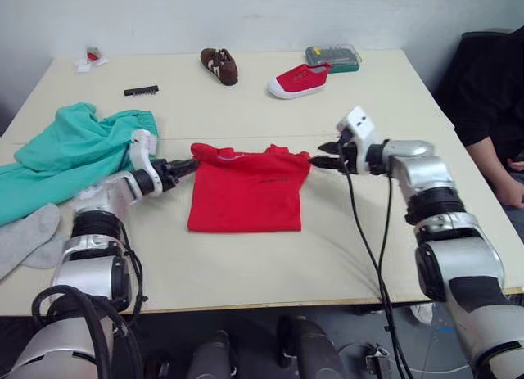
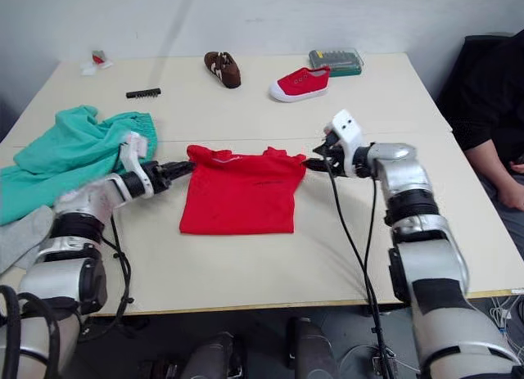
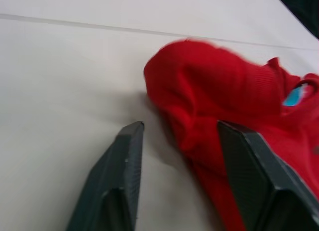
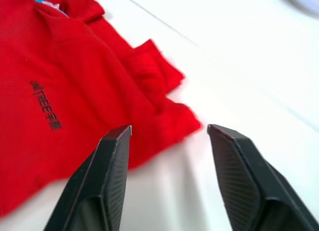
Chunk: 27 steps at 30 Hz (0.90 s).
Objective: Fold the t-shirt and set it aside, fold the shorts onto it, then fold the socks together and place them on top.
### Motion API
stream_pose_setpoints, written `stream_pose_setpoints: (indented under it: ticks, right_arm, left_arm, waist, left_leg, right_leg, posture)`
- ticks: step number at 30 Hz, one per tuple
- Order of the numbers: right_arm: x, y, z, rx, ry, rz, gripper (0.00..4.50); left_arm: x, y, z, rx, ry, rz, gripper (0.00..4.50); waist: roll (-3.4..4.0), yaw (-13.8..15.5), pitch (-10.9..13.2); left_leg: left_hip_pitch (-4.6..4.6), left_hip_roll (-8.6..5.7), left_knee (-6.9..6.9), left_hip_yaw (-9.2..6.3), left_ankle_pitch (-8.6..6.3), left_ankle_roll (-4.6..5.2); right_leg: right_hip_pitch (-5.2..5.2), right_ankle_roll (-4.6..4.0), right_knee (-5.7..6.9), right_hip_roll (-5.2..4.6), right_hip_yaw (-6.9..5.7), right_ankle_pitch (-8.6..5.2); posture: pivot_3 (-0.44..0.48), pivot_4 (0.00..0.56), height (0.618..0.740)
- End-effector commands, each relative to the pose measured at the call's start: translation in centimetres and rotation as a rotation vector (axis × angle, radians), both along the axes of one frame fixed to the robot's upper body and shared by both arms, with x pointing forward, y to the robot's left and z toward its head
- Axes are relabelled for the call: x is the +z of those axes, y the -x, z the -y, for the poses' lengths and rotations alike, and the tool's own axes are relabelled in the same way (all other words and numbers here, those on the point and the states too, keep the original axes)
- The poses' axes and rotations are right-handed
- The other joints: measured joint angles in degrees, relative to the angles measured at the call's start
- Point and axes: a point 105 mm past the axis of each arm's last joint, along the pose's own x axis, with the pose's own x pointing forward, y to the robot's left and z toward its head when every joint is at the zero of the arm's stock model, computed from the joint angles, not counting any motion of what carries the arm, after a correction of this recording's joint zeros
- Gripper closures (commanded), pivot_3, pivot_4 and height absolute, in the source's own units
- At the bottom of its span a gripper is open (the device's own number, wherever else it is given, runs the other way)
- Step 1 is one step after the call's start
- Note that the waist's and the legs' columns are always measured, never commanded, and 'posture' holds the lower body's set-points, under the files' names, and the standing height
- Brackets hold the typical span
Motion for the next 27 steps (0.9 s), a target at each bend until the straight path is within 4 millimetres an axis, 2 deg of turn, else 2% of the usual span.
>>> stream_pose_setpoints:
  ticks: [1, 3, 6, 9, 12, 18, 19, 22, 27]
  right_arm:
    - [2.3, 3.8, -1.1, 0.155, 0.052, 0.146, 2.21]
    - [1.5, 6.8, -1.9, 0.25, 0.117, 0.19, 2.21]
    - [-0.4, 10.1, -3.0, 0.343, 0.206, 0.242, 2.21]
    - [-2.9, 12.2, -4.4, 0.431, 0.297, 0.308, 2.21]
    - [-5.2, 12.8, -6.2, 0.478, 0.348, 0.375, 2.21]
    - [-7.4, 11.3, -7.6, 0.481, 0.419, 0.45, 2.21]
    - [-7.5, 10.6, -7.7, 0.465, 0.43, 0.469, 2.21]
    - [-8.0, 9.2, -7.7, 0.427, 0.47, 0.502, 2.79]
    - [-8.9, 8.9, -7.1, 0.432, 0.502, 0.505, 4.46]
  left_arm:
    - [2.7, 2.6, 0.7, -0.164, -0.167, 0.164, 0.63]
    - [2.6, 5.4, 2.0, -0.316, -0.306, 0.234, 0.02]
    - [1.1, 9.2, 3.9, -0.524, -0.458, 0.289, 0.02]
    - [-1.7, 11.7, 4.6, -0.653, -0.618, 0.303, 0.02]
    - [-4.4, 11.7, 4.2, -0.655, -0.749, 0.32, 0.02]
    - [-5.9, 10.5, 3.9, -0.654, -0.847, 0.349, 0.02]
    - [-6.2, 10.4, 3.9, -0.663, -0.863, 0.357, 0.21]
    - [-6.9, 9.6, 4.2, -0.644, -0.889, 0.374, 0.92]
    - [-7.4, 8.8, 4.7, -0.635, -0.894, 0.39, 2.47]
  waist:
    - [0.0, -0.03, 0.0]
    - [0.01, 0.01, 0.0]
    - [0.0, 0.17, 0.0]
    - [0.0, 0.25, 0.0]
    - [0.01, 0.24, 0.0]
    - [-0.01, 0.33, 0.0]
    - [-0.01, 0.33, 0.0]
    - [0.0, 0.32, -0.01]
    - [-0.06, 0.74, -0.05]
  left_leg:
    - [0.02, 0.01, -0.02, 0.04, -0.04, -0.03]
    - [0.06, 0.04, -0.07, 0.1, -0.1, -0.06]
    - [0.05, 0.13, -0.09, 0.12, -0.15, -0.1]
    - [0.07, 0.14, 0.03, 0.12, -0.18, -0.06]
    - [0.39, 0.18, -0.02, 0.12, -0.27, -0.14]
    - [0.26, 0.23, -0.01, 0.1, -0.08, 0.15]
    - [0.25, 0.23, 0.0, 0.1, -0.06, 0.12]
    - [0.26, 0.22, 0.0, 0.13, -0.04, 0.07]
    - [0.32, 0.2, 0.05, 0.12, -0.07, 0.19]
  right_leg:
    - [0.0, -0.01, -0.01, 0.01, 0.01, -0.01]
    - [0.01, -0.01, -0.11, 0.05, 0.02, -0.01]
    - [0.04, -0.03, -0.28, 0.14, 0.03, -0.02]
    - [0.06, -0.03, -0.43, 0.12, 0.04, -0.01]
    - [0.26, -0.09, -0.42, 0.13, 0.06, 0.01]
    - [0.15, -0.25, -0.36, 0.19, 0.02, 0.11]
    - [0.15, -0.25, -0.36, 0.19, 0.01, 0.11]
    - [0.15, -0.26, -0.34, 0.18, 0.02, 0.11]
    - [0.23, -0.24, -0.32, 0.14, 0.0, 0.13]
  posture:
    - [0.0, 0.15, 0.74]
    - [0.0, 0.15, 0.74]
    - [0.0, 0.15, 0.74]
    - [0.0, 0.15, 0.74]
    - [0.0, 0.15, 0.74]
    - [0.0, 0.15, 0.74]
    - [0.0, 0.15, 0.74]
    - [0.0, 0.15, 0.74]
    - [0.0, 0.15, 0.74]
